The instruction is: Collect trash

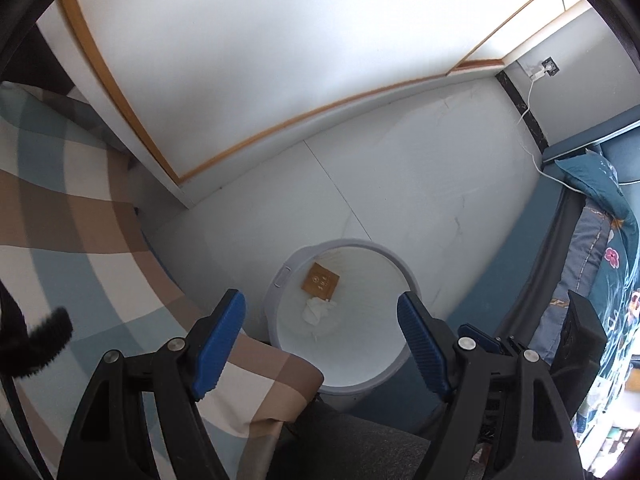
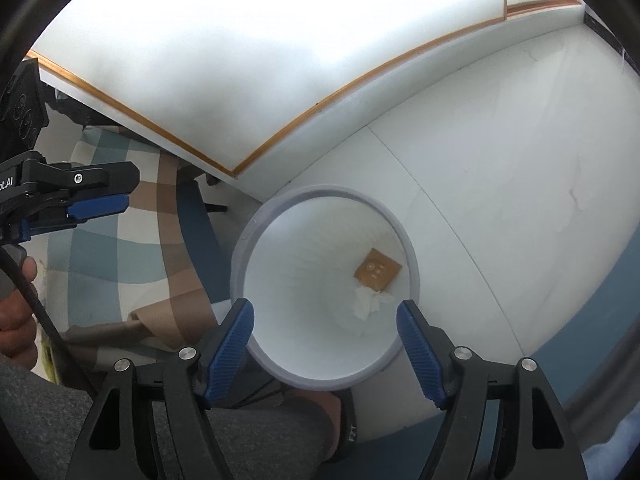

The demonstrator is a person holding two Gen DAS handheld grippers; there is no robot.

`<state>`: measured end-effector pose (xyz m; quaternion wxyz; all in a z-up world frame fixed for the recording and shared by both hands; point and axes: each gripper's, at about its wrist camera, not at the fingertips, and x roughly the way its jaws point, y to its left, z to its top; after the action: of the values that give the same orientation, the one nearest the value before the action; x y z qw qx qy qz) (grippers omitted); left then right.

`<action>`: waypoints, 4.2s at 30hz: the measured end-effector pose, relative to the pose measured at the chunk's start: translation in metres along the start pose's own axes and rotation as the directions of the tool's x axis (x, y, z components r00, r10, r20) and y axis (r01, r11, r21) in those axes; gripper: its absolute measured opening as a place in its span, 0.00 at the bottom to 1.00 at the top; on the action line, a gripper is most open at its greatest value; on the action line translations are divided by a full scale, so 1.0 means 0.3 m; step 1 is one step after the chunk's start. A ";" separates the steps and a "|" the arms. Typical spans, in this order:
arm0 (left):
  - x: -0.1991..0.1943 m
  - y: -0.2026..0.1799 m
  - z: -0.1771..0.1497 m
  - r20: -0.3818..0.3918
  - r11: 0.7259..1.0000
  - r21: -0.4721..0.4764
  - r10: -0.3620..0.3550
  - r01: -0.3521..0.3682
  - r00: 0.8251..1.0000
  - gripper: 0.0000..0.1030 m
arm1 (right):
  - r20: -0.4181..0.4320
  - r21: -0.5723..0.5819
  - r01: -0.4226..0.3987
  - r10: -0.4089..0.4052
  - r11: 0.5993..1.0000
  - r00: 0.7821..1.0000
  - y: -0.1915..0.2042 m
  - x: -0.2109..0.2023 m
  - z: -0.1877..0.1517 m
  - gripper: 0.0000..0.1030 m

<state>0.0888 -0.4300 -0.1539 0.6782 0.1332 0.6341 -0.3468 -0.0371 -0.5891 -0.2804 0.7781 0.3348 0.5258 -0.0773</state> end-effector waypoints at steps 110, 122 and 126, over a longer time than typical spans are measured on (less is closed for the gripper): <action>-0.759 1.191 -1.021 0.323 0.689 -0.706 0.518 -0.163 0.792 0.91 | -0.126 -0.692 -0.246 0.222 0.679 0.967 1.506 0.055 -0.555 0.11; -0.605 1.151 -0.927 0.201 0.725 -0.670 0.385 -0.160 0.901 0.91 | -0.107 -0.637 -0.290 0.291 0.714 0.951 1.380 -0.037 -0.454 0.11; -0.568 1.117 -0.889 0.179 0.741 -0.654 0.347 -0.152 0.921 0.90 | -0.102 -0.619 -0.285 0.285 0.732 0.953 1.331 -0.039 -0.422 0.11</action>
<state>0.1057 0.0294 -0.1213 0.8090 -0.0686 0.5827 -0.0358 0.0494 -0.2106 -0.1228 0.8471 0.1334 0.4640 0.2219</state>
